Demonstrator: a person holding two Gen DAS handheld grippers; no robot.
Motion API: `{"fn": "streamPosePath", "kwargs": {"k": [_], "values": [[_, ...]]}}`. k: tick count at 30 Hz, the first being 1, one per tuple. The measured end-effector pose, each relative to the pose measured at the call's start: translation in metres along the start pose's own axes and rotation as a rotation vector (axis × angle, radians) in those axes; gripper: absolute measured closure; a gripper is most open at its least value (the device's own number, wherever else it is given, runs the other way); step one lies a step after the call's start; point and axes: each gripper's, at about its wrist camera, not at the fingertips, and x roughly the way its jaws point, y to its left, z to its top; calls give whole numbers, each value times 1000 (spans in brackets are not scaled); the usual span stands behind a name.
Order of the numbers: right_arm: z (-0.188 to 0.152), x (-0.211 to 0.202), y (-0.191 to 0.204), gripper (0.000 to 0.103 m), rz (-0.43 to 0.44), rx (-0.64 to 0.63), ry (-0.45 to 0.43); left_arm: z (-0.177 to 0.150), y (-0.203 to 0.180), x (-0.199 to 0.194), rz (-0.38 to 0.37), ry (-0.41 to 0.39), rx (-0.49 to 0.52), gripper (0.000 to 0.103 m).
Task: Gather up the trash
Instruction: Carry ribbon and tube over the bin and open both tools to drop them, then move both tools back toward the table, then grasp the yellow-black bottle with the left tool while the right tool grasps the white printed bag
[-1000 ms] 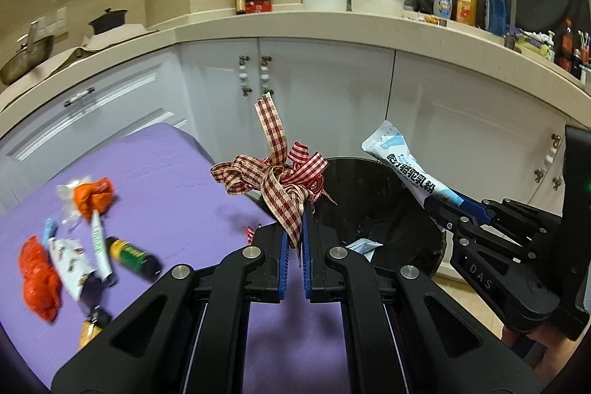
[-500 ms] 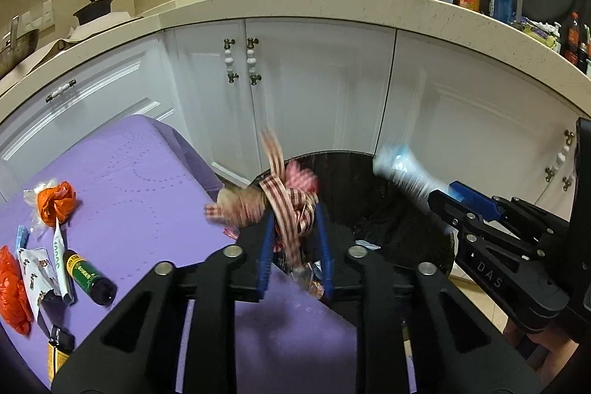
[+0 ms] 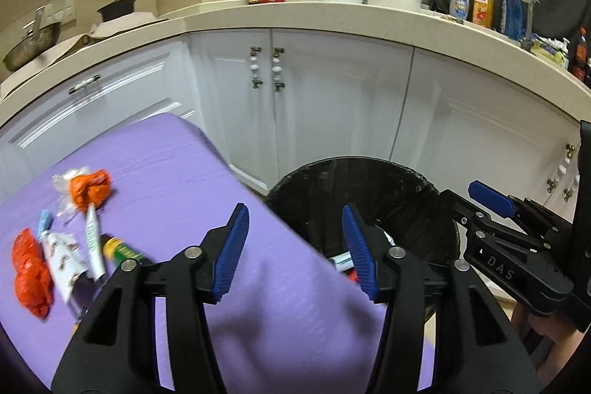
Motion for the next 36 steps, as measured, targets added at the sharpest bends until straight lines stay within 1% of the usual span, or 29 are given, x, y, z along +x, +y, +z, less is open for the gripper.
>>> {"fn": "streamPosePath", "kwargs": {"k": [3,5,9,15,21,25,28,32,36], "values": [[1,-2,16,53,28,-21,2,-4,14,-14,28,-6,-18,50],[0,-3,30,52,55,-35,5,-10,28,-27,66,-12,-31,49],[-3,-4,59,52,115,-65,17,-20,55,-50,126,-16,-71,44],[-11,-8,110,52,200,-133,33,-45,100,-79,215,-3,-136,43],[-25,-13,150,52,262,-187,55,-68,133,-95,260,28,-187,43],[-33,-13,164,51,286,-213,72,-80,145,-97,269,51,-207,43],[-38,-13,172,51,293,-226,86,-84,147,-95,261,64,-213,43],[-39,-11,173,51,290,-229,94,-85,143,-87,238,80,-197,43],[-35,-9,172,51,286,-233,92,-84,138,-71,209,118,-183,44]]}}
